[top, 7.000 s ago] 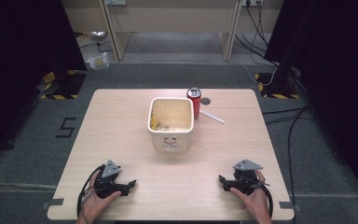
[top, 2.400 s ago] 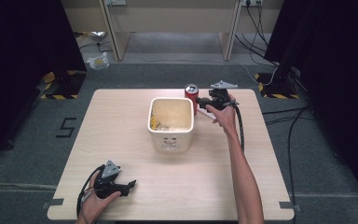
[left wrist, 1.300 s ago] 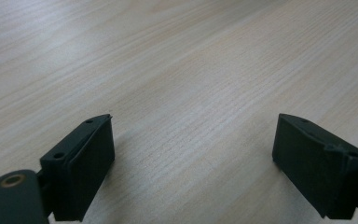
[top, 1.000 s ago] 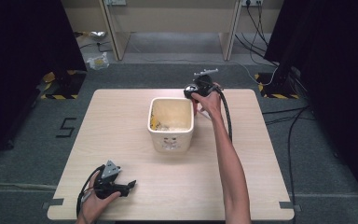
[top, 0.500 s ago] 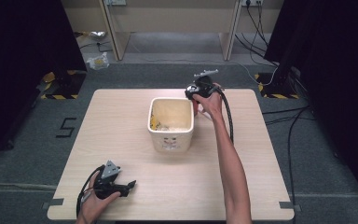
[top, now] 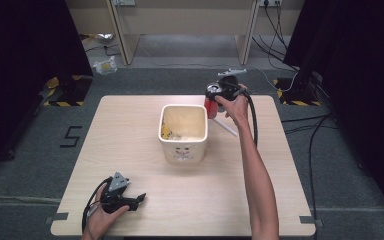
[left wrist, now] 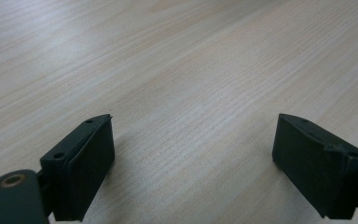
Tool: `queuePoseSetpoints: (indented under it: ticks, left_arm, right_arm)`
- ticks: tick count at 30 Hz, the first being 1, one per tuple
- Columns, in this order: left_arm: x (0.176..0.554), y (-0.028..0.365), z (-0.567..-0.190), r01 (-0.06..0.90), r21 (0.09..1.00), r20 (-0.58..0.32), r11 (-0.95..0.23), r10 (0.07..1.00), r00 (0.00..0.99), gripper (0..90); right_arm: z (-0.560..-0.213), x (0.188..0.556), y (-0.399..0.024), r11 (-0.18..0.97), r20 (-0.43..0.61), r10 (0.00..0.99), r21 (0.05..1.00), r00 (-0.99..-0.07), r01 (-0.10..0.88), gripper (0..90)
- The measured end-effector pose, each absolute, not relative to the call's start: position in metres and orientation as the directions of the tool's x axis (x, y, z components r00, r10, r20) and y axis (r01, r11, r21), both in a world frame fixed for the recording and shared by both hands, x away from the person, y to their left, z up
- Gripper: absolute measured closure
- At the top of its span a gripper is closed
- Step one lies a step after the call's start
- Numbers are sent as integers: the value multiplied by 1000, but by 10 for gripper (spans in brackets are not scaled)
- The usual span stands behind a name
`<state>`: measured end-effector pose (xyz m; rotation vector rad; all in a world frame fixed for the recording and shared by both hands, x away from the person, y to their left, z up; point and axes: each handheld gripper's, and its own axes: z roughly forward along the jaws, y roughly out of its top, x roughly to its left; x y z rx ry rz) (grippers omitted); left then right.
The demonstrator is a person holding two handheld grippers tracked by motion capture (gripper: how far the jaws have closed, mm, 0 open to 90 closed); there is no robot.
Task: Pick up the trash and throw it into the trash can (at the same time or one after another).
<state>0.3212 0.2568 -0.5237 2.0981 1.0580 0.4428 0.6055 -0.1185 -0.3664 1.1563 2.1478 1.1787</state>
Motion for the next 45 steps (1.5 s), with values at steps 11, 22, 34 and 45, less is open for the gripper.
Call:
queuePoseSetpoints:
  ticks: [11, 22, 34, 45]
  left_arm:
    - [321, 257, -524, 547, 739, -21, -394, 798, 603, 121]
    - [321, 257, -524, 546, 740, -20, -393, 798, 602, 121]
    - [321, 257, -524, 547, 738, -19, -395, 798, 603, 121]
    - [321, 257, -524, 547, 738, -19, -396, 797, 603, 120]
  right_arm:
    - [-333, 578, -137, 302, 8, 816, 847, -578, 437, 339]
    - [-298, 546, -143, 328, -16, 788, 857, -615, 398, 339]
    - [-261, 518, -136, 357, -32, 743, 863, -668, 356, 339]
    - [-250, 498, -113, 379, -39, 663, 879, -748, 291, 340]
